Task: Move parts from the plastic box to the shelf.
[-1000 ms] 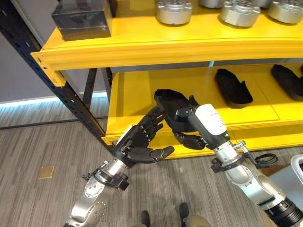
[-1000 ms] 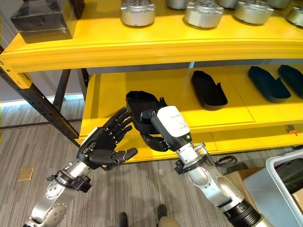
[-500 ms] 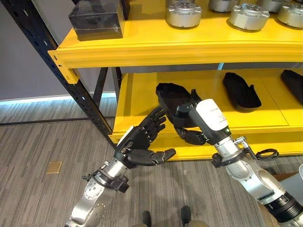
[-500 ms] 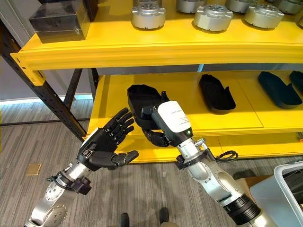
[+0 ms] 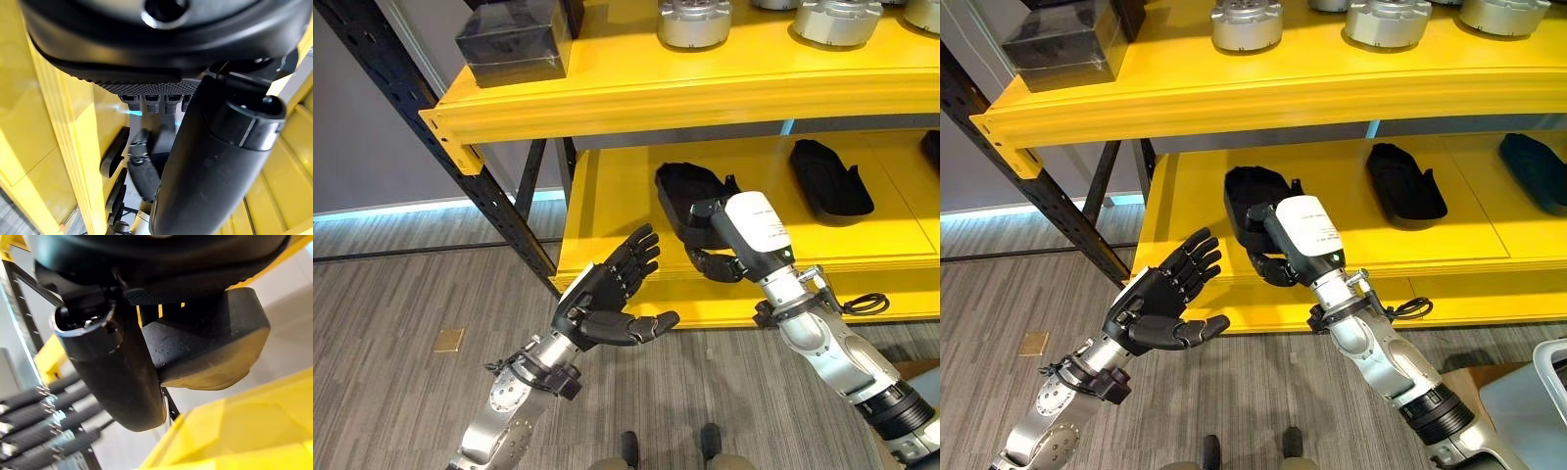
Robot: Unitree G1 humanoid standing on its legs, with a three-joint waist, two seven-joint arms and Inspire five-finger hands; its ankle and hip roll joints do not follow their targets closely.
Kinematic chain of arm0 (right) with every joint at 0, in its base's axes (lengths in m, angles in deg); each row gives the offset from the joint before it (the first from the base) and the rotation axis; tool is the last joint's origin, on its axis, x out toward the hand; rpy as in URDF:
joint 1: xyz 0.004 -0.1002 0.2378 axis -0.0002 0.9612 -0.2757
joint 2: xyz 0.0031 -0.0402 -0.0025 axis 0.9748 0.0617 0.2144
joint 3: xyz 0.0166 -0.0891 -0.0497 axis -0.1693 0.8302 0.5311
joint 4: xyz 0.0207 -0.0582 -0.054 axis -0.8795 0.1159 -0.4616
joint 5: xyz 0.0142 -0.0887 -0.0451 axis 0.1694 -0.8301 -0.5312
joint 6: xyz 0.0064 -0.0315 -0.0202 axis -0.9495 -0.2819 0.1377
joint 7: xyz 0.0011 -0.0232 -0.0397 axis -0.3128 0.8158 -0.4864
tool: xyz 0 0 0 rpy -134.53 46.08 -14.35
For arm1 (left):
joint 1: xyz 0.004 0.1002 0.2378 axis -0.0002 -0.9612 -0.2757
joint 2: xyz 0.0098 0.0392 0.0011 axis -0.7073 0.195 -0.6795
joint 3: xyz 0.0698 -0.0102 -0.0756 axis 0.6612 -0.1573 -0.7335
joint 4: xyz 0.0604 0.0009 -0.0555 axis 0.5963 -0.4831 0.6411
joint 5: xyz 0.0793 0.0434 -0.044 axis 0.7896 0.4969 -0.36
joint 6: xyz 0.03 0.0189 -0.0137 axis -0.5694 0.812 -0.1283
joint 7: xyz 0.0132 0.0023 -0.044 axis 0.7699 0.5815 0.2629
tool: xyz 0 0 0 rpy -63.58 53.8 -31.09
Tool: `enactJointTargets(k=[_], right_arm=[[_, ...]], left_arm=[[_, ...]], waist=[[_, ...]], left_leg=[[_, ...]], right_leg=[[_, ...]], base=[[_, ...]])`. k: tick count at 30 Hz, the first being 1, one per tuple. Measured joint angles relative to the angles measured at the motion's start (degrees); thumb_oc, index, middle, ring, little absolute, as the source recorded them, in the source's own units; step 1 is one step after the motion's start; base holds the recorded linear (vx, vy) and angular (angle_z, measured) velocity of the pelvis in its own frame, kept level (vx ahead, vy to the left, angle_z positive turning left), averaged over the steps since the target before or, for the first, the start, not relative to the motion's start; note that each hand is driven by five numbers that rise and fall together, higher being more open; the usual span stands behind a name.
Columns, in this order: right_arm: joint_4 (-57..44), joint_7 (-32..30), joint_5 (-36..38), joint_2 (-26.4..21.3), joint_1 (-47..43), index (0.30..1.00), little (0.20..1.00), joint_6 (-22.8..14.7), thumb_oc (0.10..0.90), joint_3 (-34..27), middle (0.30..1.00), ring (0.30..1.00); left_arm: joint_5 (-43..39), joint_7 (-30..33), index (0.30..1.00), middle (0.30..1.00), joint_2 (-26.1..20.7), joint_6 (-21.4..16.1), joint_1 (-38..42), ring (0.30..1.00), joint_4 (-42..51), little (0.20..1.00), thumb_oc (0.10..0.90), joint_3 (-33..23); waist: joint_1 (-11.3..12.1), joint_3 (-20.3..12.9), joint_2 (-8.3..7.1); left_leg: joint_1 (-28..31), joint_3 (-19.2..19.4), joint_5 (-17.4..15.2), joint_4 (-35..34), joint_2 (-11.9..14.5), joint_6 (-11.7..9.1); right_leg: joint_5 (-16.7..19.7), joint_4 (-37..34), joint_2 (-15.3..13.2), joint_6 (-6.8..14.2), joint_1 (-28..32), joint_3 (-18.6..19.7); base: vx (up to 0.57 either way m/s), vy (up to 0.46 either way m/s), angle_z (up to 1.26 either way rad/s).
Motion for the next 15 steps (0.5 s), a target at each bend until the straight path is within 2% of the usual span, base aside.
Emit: enactJointTargets(k=[1, 3, 4, 5, 7, 8, 9, 10, 11, 12, 14, 15], right_arm=[[0.78, 0.01, -0.37, -0.19, 0.01, 0.3, 0.3, 0.01, 0.4, -0.32, 0.3, 0.3], [1.36, 0.01, -1.53, -0.71, -0.03, 0.3, 0.3, 0.04, 0.4, -0.73, 0.3, 0.3], [1.64, 0.09, -2.22, -0.69, -0.06, 0.3, 0.3, -0.04, 0.4, -0.65, 0.3, 0.3], [1.62, 0.11, -2.25, -0.58, -0.26, 0.3, 0.3, -0.23, 0.4, -0.59, 0.3, 0.3], [1.56, 0.32, -2.24, -0.26, -1.46, 0.3, 0.3, -0.12, 0.4, -0.47, 0.3, 0.3], [1.56, 0.32, -2.22, -0.27, -2.3, 0.3, 0.3, 0.07, 0.4, -0.5, 0.3, 0.3], [1.56, 0.32, -2.21, -0.39, -2.62, 0.3, 0.3, 0.3, 0.4, -0.65, 0.3, 0.3], [1.56, 0.34, -2.19, -0.79, -2.67, 0.3, 0.3, 0.93, 0.4, -0.7, 0.3, 0.3], [1.6, 0.42, -2.17, -1.41, -2.66, 0.3, 0.3, 1.43, 0.4, -0.62, 0.3, 0.3], [1.75, 0.43, -2.17, -1.35, -2.64, 0.3, 0.3, 1.8, 0.4, -0.6, 0.3, 0.3], [1.92, 0.66, -2.13, -1.59, -2.61, 0.3, 0.3, 2.3, 0.4, -0.6, 0.3, 0.3], [1.93, 0.92, -2.09, -1.45, -2.51, 0.3, 0.3, 2.35, 0.4, -0.6, 0.3, 0.3]], left_arm=[[-0.01, -0.09, 1.0, 1.0, 0.04, 0.18, 1.07, 1.0, -0.57, 1.0, 0.9, 0.05], [-0.02, -0.16, 1.0, 1.0, 0.24, 0.49, 2.31, 1.0, -0.65, 1.0, 0.9, -0.06], [-0.25, -0.61, 1.0, 1.0, 0.42, 0.57, 2.51, 1.0, -0.62, 1.0, 0.9, -0.4], [-0.23, -1.3, 1.0, 1.0, 0.48, 0.75, 2.55, 1.0, -0.61, 1.0, 0.9, -0.37], [-0.22, -2.35, 1.0, 1.0, 0.42, 0.77, 2.29, 1.0, -0.33, 1.0, 0.9, -0.35], [-0.17, -2.65, 1.0, 1.0, 0.43, 0.83, 2.28, 1.0, -0.29, 1.0, 0.9, -0.32], [-0.17, -2.67, 1.0, 1.0, 0.44, 0.85, 2.39, 1.0, -0.29, 1.0, 0.9, -0.25], [-0.19, -2.65, 1.0, 1.0, 0.49, 0.86, 2.5, 1.0, -0.29, 1.0, 0.9, -0.25], [-0.22, -2.64, 1.0, 1.0, 0.67, 0.85, 2.53, 1.0, -0.44, 1.0, 0.9, -0.23], [-0.23, -2.69, 1.0, 1.0, 0.82, 0.84, 2.7, 1.0, -0.83, 1.0, 0.9, -0.2], [-0.25, -3.25, 1.0, 1.0, 1.08, 0.86, 3.49, 1.0, -2.81, 1.0, 0.9, 0.0], [-0.25, -3.24, 1.0, 1.0, 0.76, 0.93, 3.52, 1.0, -3.41, 1.0, 0.9, -0.03]], waist=[[-0.53, 0.4, -0.53], [-0.17, 0.99, -0.65], [0.76, 1.46, -0.67], [1.31, 1.62, -0.62], [1.48, 1.83, -0.44], [1.18, 1.92, -0.12], [0.99, 2.01, 0.17], [0.81, 1.97, 0.87], [0.72, 2.05, 1.71], [0.59, 2.67, 0.73], [0.76, 3.6, -0.68], [0.43, 3.86, -1.45]], left_leg=[[-2.73, 0.46, 0.17, 4.52, -0.6, -0.33], [-5.31, 0.25, 0.65, 9.12, -0.79, -1.11], [-6.44, 0.53, 1.28, 11.79, -0.65, -1.86], [-6.7, 0.39, 1.08, 12.15, -0.35, -1.58], [-5.19, 0.67, -0.54, 7.14, -0.34, 0.34], [-3.69, 0.73, -0.56, 1.77, -0.2, 0.59], [-3.0, 0.75, -0.21, -0.71, 0.35, 0.32], [-2.56, 1.29, 0.38, -2.12, 1.92, 0.72], [-2.66, 2.89, 1.33, -1.77, 4.66, -0.05], [-3.27, 3.85, 1.42, -0.33, 4.53, -1.03], [-2.82, 4.59, 1.07, -0.56, 3.42, -0.28], [-2.18, 5.26, 1.49, -1.27, 2.27, 0.25]], right_leg=[[-0.8, 0.8, -0.41, -0.33, -0.04, 0.01], [-1.71, 1.79, -0.53, -1.4, -0.19, -0.04], [-2.26, 2.75, -0.91, -2.21, -0.13, -0.72], [-2.86, 3.54, -0.69, -2.59, -0.21, -1.08], [-3.43, 4.67, -0.63, -2.86, -1.25, -0.46], [-3.22, 4.65, -0.44, -3.02, -1.35, 0.04], [-3.0, 4.32, -0.16, -3.19, -1.34, 0.29], [-2.75, 4.3, 0.78, -3.17, -1.36, 0.24], [-3.22, 4.37, 1.55, -2.92, -1.13, 0.76], [-3.21, 4.1, 1.29, -2.95, -0.98, 0.91], [-3.07, 4.1, -0.4, -2.54, -1.24, 1.88], [-2.64, 3.9, -0.9, -1.47, -1.46, 2.1]], base=[[0.0, -0.161, 0.56], [0.04, -0.054, 0.49], [0.13, 0.033, 0.33], [0.14, 0.038, 0.17], [0.17, 0.1, -0.08], [0.16, 0.094, -0.16], [0.22, 0.118, -0.13], [0.14, 0.071, -0.17], [0.21, 0.112, -0.14], [0.17, 0.115, -0.27], [0.23, 0.192, -0.27], [0.15, 0.151, -0.14]])
